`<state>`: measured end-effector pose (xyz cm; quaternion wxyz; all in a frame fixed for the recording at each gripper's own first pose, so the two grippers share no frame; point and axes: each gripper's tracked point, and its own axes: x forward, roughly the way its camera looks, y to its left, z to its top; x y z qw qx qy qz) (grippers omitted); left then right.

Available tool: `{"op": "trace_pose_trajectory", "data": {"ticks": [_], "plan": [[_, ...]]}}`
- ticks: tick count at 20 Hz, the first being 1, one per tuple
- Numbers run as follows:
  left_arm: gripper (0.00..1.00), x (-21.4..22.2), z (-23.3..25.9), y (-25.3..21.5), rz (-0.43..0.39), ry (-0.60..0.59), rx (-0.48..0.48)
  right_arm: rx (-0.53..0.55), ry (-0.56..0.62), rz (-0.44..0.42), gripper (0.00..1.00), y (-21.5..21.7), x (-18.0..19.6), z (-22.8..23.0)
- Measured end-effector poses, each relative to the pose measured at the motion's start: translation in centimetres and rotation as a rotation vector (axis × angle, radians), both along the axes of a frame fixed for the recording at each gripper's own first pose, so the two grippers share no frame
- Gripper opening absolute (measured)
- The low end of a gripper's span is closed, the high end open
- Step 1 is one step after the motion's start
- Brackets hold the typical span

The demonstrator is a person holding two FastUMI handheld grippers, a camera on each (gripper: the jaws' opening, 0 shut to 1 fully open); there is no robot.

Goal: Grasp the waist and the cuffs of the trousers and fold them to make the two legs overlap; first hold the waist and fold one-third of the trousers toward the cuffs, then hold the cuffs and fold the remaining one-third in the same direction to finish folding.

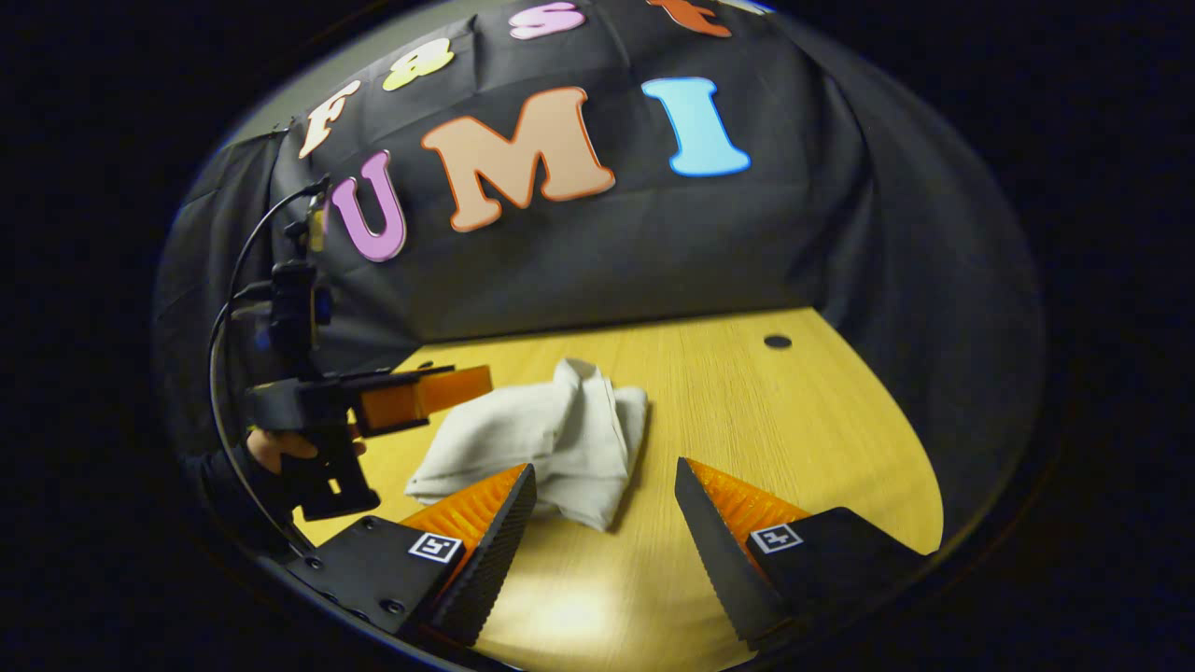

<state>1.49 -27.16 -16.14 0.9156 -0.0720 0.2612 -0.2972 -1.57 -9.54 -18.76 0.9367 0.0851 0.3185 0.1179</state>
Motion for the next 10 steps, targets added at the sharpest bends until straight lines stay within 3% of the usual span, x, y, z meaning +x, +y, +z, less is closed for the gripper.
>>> {"op": "trace_pose_trajectory", "data": {"ticks": [5, 6, 10], "plan": [[0.96, 1.5, 7.0, 12.0, 0.207, -0.21, 0.063, 0.023, -0.185, -0.061, 0.96, 4.4, 3.5, 6.6], [0.93, 1.4, 8.2, 13.8, 0.239, -0.245, 0.069, 0.008, -0.215, -0.07, 0.96, 4.8, 3.9, 7.5], [0.93, 0.2, 10.7, 18.6, 0.305, -0.336, 0.129, -0.039, -0.313, -0.127, 0.96, 6.0, 5.1, 9.9]]}}
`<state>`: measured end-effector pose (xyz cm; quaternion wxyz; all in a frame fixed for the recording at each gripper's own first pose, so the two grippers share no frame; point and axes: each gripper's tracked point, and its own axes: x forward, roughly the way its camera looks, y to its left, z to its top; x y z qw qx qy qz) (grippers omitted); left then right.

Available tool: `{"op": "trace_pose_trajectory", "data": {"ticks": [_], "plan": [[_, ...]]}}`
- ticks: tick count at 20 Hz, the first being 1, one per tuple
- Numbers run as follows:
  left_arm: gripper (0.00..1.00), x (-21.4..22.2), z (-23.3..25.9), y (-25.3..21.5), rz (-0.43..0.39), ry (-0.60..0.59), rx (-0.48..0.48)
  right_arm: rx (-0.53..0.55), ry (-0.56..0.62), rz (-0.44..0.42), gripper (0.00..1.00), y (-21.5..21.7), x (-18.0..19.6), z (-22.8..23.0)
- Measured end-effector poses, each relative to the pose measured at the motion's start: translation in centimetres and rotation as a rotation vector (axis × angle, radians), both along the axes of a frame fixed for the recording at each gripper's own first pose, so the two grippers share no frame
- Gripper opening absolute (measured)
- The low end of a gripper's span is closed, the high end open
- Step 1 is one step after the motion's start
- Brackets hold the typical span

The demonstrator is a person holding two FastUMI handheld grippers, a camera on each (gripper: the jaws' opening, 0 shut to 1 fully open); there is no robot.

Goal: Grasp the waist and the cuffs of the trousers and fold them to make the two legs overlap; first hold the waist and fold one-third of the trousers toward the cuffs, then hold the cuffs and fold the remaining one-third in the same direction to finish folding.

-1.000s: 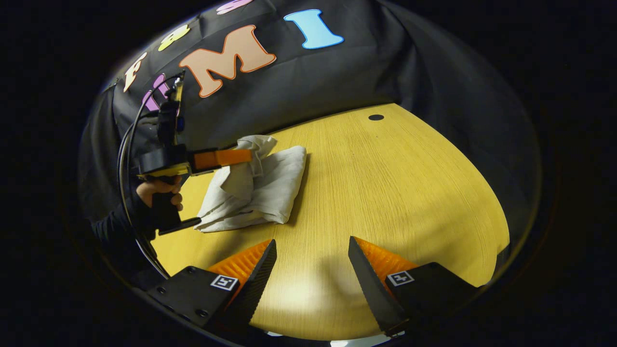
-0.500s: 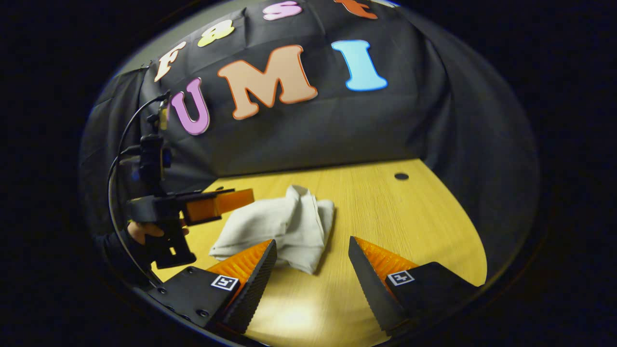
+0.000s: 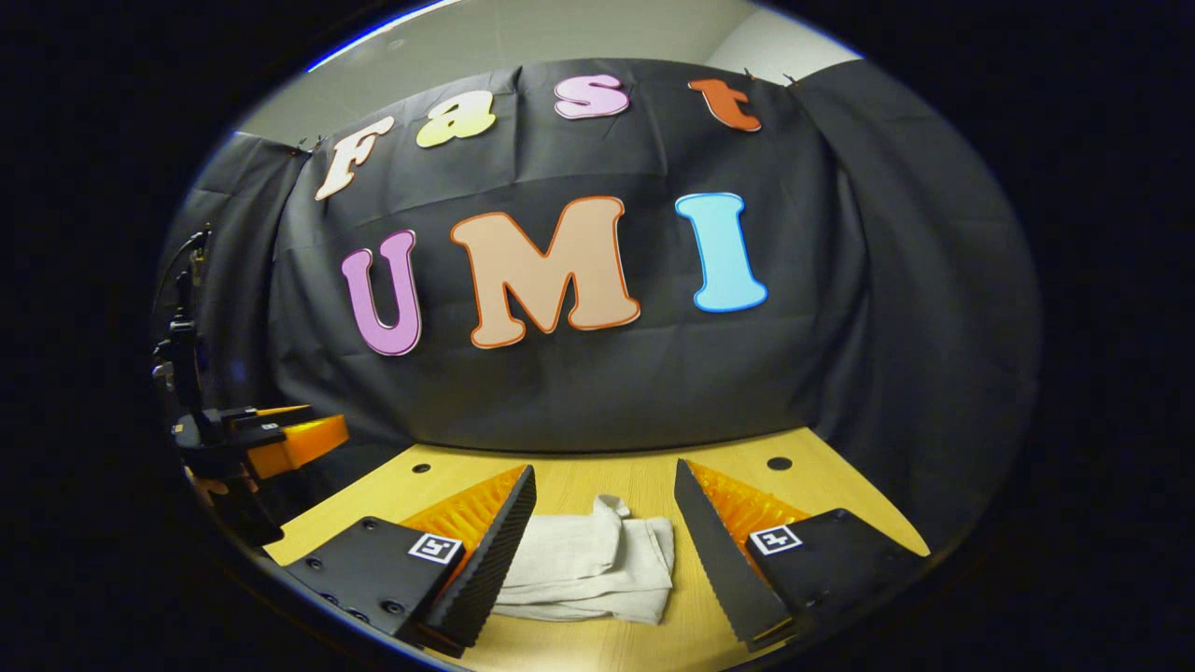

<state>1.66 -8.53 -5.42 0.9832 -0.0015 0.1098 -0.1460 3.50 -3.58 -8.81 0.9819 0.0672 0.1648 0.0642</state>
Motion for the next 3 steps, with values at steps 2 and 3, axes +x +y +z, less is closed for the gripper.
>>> {"op": "trace_pose_trajectory", "data": {"ticks": [2, 3], "plan": [[0.95, -0.4, 0.7, 1.8, 0.031, -0.036, 0.029, -0.012, -0.019, -0.017, 0.96, 0.6, 0.2, 0.5], [0.96, -0.5, 1.2, 2.7, 0.05, -0.059, 0.036, -0.031, -0.035, -0.021, 0.96, 0.8, 0.1, 0.8]]}}
